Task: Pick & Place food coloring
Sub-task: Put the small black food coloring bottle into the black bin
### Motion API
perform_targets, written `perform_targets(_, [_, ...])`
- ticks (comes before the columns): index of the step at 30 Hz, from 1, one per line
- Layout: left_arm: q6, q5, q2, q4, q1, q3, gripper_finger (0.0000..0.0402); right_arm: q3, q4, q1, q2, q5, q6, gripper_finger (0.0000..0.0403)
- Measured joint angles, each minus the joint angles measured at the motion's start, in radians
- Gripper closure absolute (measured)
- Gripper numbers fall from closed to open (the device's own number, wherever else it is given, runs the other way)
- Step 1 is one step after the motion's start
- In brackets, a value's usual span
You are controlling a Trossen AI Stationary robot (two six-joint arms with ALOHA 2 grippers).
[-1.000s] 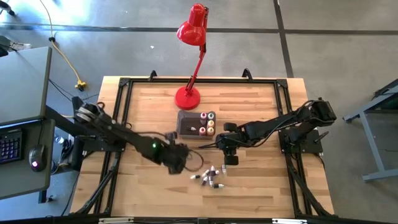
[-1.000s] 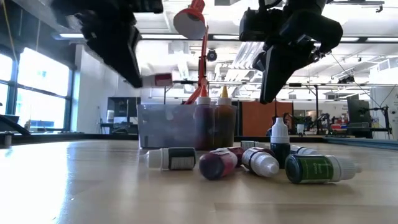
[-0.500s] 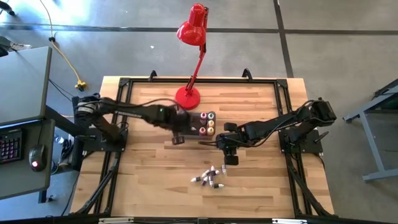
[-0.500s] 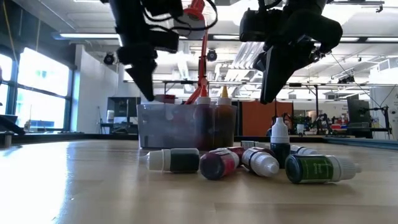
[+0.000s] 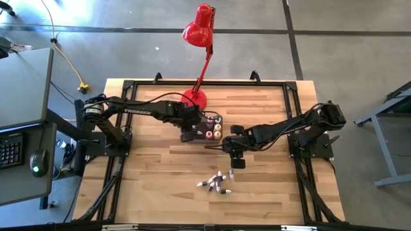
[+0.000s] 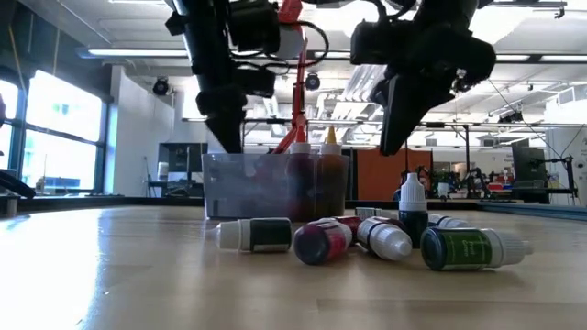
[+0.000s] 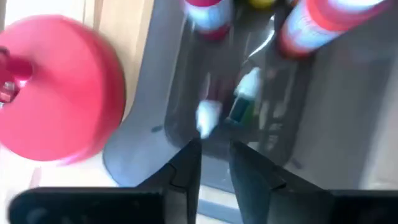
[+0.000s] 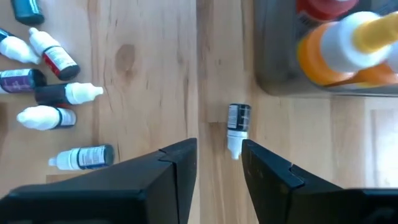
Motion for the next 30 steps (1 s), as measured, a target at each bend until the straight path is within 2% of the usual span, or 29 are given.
perform_targets(3, [0.0,0.005,-0.004,0.032,-0.004,0.005,0.0309,0.0,0.007,0.0,0.027,0.004,0.009,0.027])
perform_targets(5, [-0.011,0.009,-0.003,-0.005,-0.004,0.016,0.0306,0.0,0.007,0.0,0.046,0.004,0.012,0.0258])
perform_targets(12, [-0.035,0.012,-0.012,-0.148,-0.003,0.155,0.0305,0.0,0.014,-0.011,0.109,0.009,-0.018,0.0206])
perform_targets(16, [-0.038,0.028,-0.013,-0.197,-0.003,0.238,0.0305,0.0,0.014,-0.043,0.148,0.008,-0.003,0.0193])
perform_targets(23, [-0.061,0.031,-0.013,-0.277,-0.003,0.374,0.0305,0.0,0.017,-0.111,0.209,-0.006,-0.004,0.0203])
perform_targets(30, [-0.061,0.033,-0.013,-0.317,-0.003,0.444,0.0305,0.0,0.021,-0.14,0.217,-0.045,-0.026,0.0247])
